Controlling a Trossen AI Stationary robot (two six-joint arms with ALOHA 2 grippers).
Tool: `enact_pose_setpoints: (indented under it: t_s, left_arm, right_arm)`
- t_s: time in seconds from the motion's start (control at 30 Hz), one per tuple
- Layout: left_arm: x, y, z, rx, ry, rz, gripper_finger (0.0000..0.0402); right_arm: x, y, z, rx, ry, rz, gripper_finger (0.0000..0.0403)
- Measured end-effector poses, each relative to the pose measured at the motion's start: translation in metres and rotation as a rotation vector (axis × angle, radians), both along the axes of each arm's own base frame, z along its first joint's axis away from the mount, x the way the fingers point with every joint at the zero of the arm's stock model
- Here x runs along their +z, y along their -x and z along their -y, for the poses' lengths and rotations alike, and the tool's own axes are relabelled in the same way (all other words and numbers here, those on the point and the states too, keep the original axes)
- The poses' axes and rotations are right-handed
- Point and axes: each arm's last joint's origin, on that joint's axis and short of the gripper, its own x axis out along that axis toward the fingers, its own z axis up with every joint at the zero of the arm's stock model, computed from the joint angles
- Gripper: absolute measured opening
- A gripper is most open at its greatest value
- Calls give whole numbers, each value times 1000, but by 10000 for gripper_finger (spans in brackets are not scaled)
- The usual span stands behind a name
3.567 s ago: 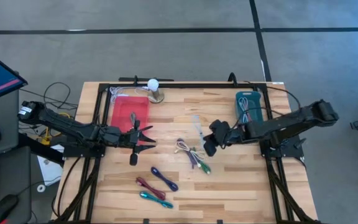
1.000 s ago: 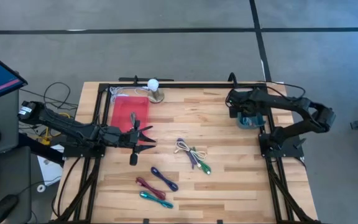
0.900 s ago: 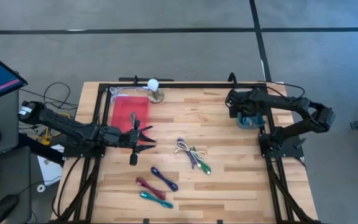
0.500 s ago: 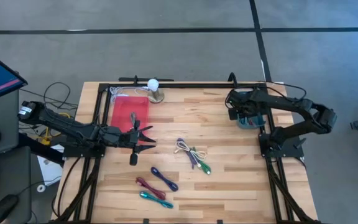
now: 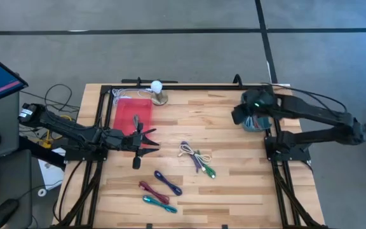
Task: Pick & Place USB Port
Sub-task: Put the purple patterned charger cable into the pink bin
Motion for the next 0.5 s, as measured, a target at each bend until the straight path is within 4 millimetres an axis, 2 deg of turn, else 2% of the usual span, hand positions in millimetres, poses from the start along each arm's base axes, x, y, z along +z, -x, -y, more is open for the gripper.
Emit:
enact_pose_setpoints:
  t_s: [0.27, 0.4, 0.5]
  left_arm:
    - [0, 0, 0, 0, 0, 0, 87]
    - [0, 0, 0, 0, 0, 0, 87]
    - [0, 0, 0, 0, 0, 0, 87]
  right_arm:
    - [31, 12, -55, 452, 175, 218, 72]
    - [35, 11, -78, 656, 235, 247, 71]
    - [29, 8, -94, 762, 261, 282, 69]
